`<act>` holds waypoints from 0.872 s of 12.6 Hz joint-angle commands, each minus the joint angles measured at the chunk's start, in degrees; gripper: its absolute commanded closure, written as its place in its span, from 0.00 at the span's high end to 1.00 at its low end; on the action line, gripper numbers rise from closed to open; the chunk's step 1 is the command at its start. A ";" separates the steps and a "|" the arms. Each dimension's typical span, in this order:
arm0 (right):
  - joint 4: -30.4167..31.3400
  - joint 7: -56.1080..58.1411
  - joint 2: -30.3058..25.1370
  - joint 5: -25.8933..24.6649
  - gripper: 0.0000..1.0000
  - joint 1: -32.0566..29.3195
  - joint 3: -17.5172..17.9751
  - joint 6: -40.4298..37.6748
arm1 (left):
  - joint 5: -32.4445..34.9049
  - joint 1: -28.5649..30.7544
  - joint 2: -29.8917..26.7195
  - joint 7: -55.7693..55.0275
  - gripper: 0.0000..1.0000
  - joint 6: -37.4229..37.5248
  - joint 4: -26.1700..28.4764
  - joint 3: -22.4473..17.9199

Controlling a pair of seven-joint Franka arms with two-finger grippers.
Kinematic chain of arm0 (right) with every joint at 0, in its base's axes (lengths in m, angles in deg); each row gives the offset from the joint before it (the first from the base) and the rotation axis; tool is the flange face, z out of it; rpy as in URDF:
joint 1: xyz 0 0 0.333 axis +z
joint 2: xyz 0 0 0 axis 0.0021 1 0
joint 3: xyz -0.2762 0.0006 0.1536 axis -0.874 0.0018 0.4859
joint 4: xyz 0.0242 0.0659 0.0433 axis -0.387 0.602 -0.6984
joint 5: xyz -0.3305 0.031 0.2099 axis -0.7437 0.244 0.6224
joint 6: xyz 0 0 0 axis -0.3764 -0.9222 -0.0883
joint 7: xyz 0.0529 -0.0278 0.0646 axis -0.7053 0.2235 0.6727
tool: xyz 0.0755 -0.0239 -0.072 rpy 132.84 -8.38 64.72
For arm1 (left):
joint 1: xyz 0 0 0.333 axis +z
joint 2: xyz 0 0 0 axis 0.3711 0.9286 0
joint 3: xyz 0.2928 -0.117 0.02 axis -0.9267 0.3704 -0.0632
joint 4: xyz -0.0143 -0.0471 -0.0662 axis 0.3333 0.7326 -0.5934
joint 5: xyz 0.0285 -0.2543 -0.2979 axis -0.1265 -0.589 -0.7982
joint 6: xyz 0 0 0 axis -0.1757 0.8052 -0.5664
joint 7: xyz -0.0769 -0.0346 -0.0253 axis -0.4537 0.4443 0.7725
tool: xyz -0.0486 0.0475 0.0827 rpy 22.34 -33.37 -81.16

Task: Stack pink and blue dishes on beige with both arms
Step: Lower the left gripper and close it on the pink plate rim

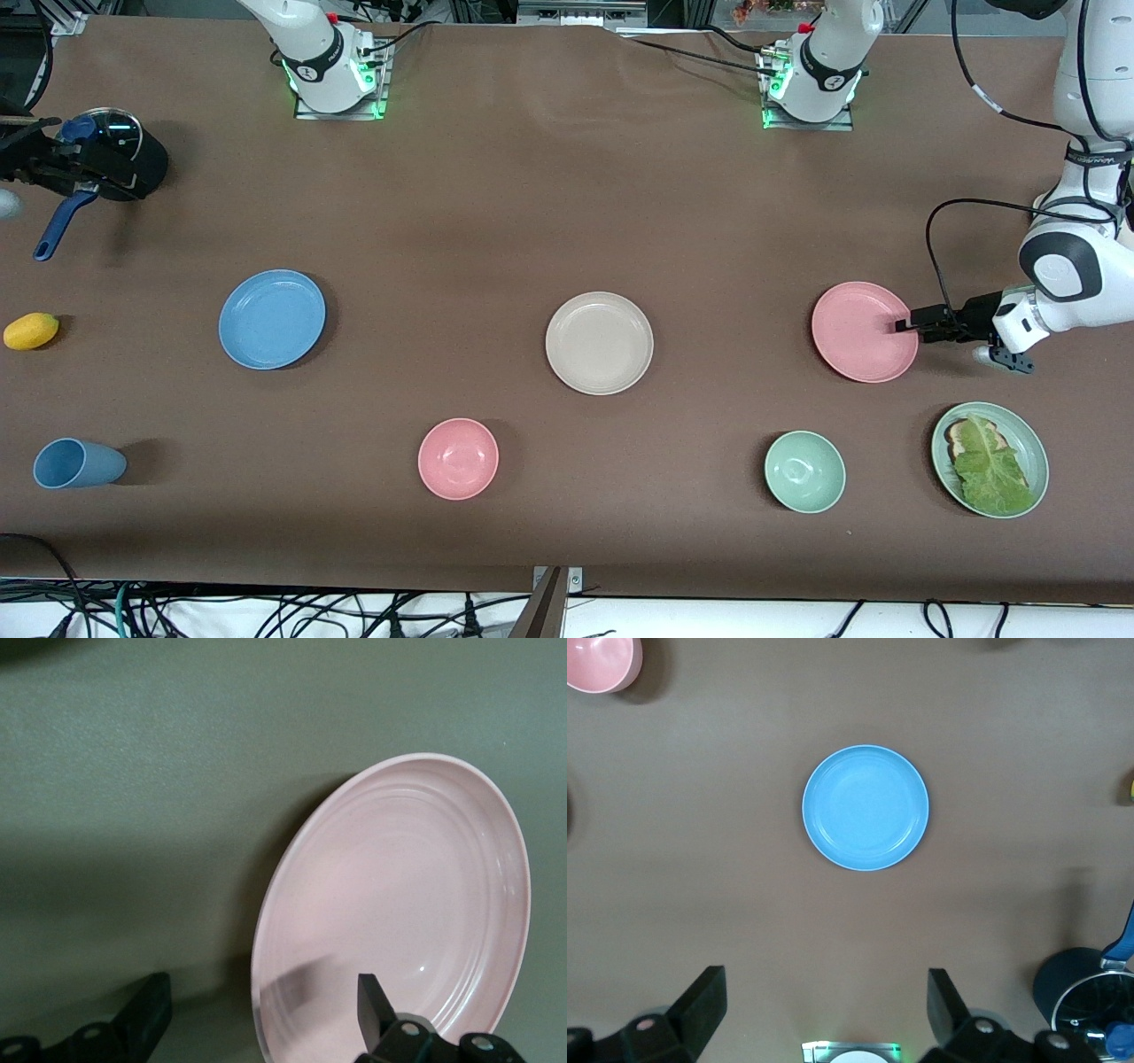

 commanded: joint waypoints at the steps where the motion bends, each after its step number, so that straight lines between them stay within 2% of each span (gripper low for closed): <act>1: -0.80 0.83 0.31 1.16 1.00 -0.46 0.03 -0.86 | -1.92 -0.12 -1.50 -1.68 0.67 0.34 1.72 -0.01; 3: -0.80 0.83 0.31 1.16 1.00 -0.46 0.03 -0.78 | -1.92 -0.12 -1.50 -1.77 0.17 1.21 1.72 -0.01; 4: -0.80 0.83 0.31 1.16 1.00 -0.46 -0.06 -0.86 | -1.92 -0.12 -1.50 -1.86 0.00 1.31 1.72 -0.01; 11: -0.80 0.83 0.31 1.43 1.00 -0.46 -0.06 -0.86 | -1.92 -0.30 -1.50 -1.86 0.00 1.39 1.72 -0.01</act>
